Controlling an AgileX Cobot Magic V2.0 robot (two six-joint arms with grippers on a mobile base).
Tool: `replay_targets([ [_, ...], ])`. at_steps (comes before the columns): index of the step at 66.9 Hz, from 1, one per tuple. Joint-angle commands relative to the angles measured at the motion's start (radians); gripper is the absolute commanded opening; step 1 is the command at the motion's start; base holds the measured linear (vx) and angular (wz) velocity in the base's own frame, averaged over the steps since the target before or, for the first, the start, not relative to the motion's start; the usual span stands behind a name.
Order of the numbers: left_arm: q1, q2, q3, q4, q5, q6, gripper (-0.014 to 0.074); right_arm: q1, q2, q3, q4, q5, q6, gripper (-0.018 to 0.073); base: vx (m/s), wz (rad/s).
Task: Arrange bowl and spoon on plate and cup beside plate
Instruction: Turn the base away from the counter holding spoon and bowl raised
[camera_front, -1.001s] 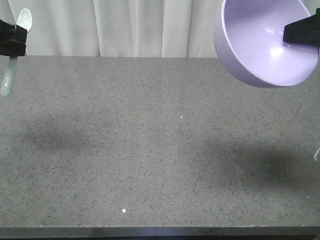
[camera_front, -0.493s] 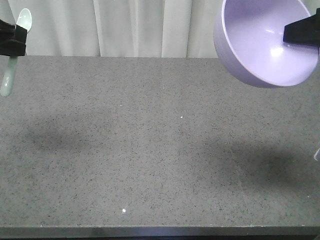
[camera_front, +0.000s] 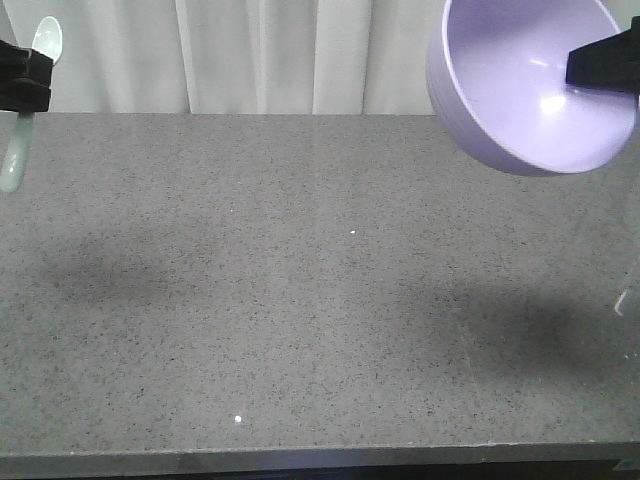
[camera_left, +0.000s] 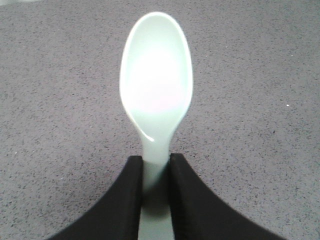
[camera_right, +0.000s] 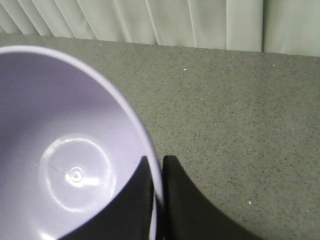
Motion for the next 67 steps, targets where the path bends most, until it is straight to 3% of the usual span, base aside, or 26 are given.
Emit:
replay_targets([
  [1, -0.002, -0.036, -0.024, -0.027, -0.050, 0.000, -0.0008, -0.006, -0.020, -0.029, 0.048, -0.047, -0.011, -0.0006, -0.02, -0.11],
  [67, -0.002, -0.036, -0.024, -0.027, -0.050, 0.000, -0.0008, -0.006, -0.020, -0.029, 0.048, -0.047, -0.011, -0.0006, -0.03, -0.33],
])
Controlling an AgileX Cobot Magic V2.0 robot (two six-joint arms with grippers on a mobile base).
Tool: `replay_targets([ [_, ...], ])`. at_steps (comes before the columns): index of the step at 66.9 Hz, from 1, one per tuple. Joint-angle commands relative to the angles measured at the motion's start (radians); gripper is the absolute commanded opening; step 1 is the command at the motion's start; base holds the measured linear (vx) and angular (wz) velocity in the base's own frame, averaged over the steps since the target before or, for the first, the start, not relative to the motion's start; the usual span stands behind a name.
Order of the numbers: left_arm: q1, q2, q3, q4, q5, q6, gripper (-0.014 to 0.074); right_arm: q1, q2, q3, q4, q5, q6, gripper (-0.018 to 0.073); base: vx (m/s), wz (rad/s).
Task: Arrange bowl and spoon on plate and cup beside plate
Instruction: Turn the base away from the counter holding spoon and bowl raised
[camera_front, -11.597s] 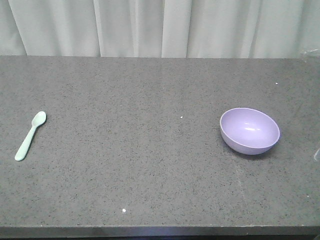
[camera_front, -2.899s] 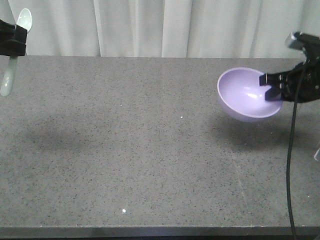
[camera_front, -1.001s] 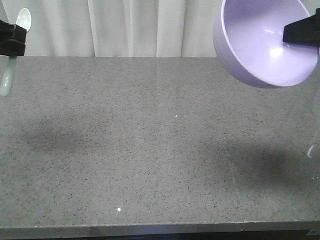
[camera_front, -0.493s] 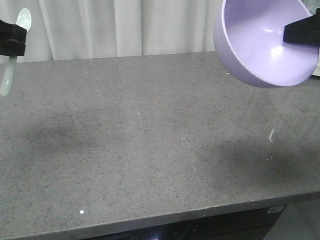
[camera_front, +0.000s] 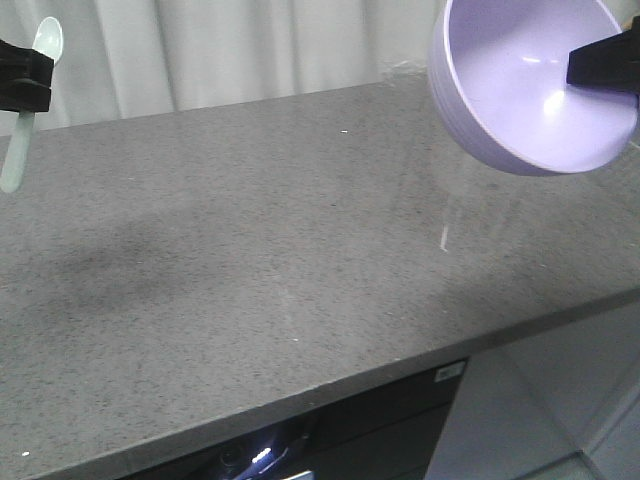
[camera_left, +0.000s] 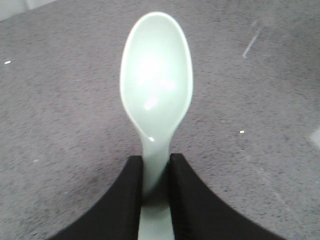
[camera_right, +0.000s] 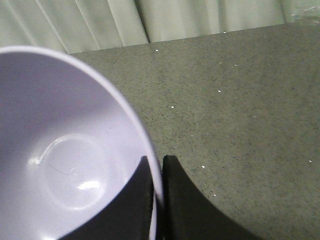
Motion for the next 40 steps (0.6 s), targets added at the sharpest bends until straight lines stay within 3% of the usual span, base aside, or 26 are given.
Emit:
replay_targets([
  [1, -0.002, -0.036, -0.024, -0.027, -0.050, 0.000, -0.0008, -0.006, -0.020, -0.029, 0.048, -0.047, -0.011, -0.0006, -0.06, -0.35],
  [40, -0.002, -0.036, -0.024, -0.027, -0.050, 0.000, -0.0008, -0.006, -0.020, -0.029, 0.048, -0.047, -0.011, -0.0006, -0.06, -0.30],
])
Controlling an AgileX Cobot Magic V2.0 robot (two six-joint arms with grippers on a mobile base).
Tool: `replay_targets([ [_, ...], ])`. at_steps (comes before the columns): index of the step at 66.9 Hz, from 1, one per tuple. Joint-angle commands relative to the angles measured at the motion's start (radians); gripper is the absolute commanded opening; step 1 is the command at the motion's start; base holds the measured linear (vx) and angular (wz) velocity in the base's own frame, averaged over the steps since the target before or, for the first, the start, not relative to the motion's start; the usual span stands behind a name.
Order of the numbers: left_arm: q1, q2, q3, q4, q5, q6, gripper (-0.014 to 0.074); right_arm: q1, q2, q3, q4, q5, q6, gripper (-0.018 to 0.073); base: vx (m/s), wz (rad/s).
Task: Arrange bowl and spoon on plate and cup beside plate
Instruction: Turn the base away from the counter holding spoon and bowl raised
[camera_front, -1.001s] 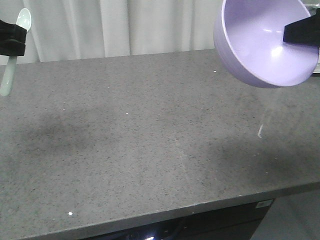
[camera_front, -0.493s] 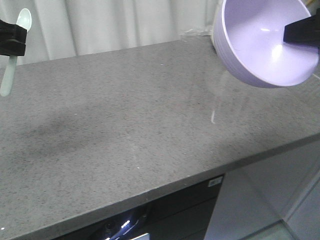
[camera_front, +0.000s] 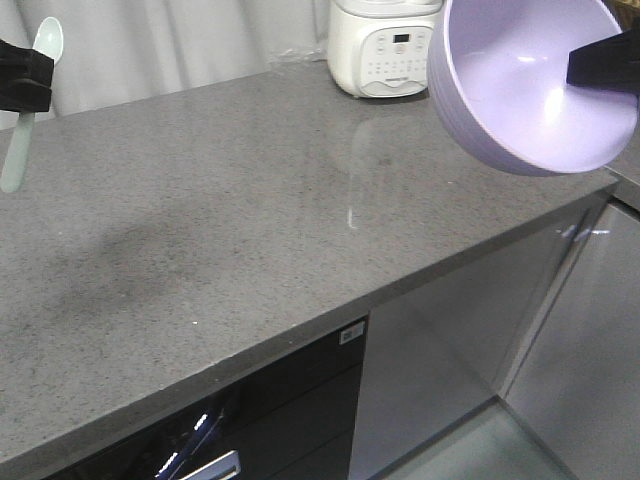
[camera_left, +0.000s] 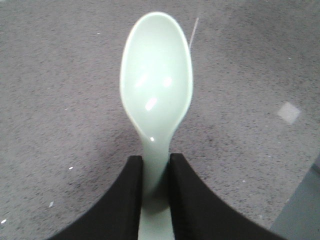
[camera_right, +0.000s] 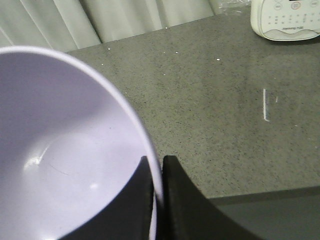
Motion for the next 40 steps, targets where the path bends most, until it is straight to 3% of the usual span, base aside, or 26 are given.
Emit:
replay_targets([
  [1, -0.002, -0.036, -0.024, -0.027, -0.050, 0.000, -0.0008, -0.006, -0.020, -0.029, 0.048, -0.047, -0.011, -0.0006, -0.06, -0.26],
  [40, -0.002, -0.036, -0.024, -0.027, -0.050, 0.000, -0.0008, -0.006, -0.020, -0.029, 0.048, -0.047, -0.011, -0.0006, -0.04, -0.23],
])
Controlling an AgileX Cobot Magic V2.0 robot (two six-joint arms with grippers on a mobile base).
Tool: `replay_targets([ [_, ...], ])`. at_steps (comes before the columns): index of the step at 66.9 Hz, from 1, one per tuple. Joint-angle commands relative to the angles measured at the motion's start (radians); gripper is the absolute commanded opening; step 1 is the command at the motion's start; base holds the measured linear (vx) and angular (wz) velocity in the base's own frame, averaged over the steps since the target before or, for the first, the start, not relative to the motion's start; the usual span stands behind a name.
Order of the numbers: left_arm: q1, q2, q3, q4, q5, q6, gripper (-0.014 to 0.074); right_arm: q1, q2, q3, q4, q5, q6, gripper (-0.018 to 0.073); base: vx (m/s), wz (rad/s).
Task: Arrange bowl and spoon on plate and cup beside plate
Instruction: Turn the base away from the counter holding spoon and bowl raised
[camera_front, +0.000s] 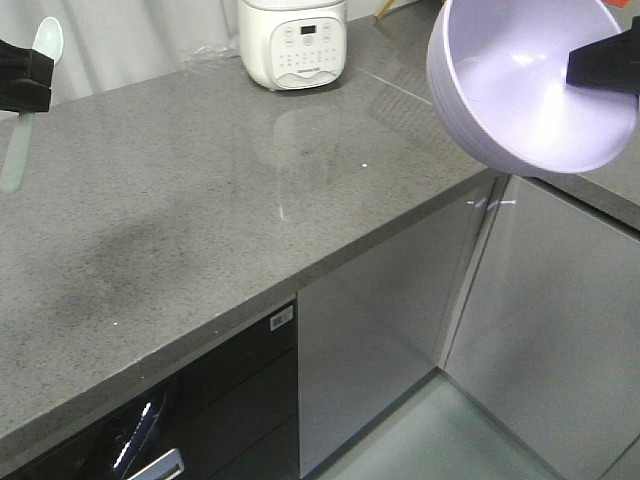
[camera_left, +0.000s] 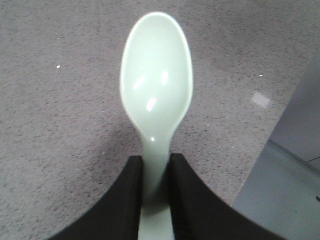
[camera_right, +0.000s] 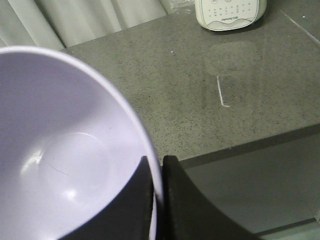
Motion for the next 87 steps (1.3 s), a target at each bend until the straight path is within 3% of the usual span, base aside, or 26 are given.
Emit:
replay_targets([
  [1, -0.002, -0.036, -0.024, -0.027, -0.050, 0.000, -0.0008, -0.006, -0.020, -0.029, 0.048, -0.047, -0.011, -0.0006, -0.03, -0.22],
  [87, -0.002, -0.036, -0.024, -0.027, -0.050, 0.000, -0.0008, -0.006, -0.020, -0.029, 0.048, -0.047, -0.011, -0.0006, -0.02, -0.28],
])
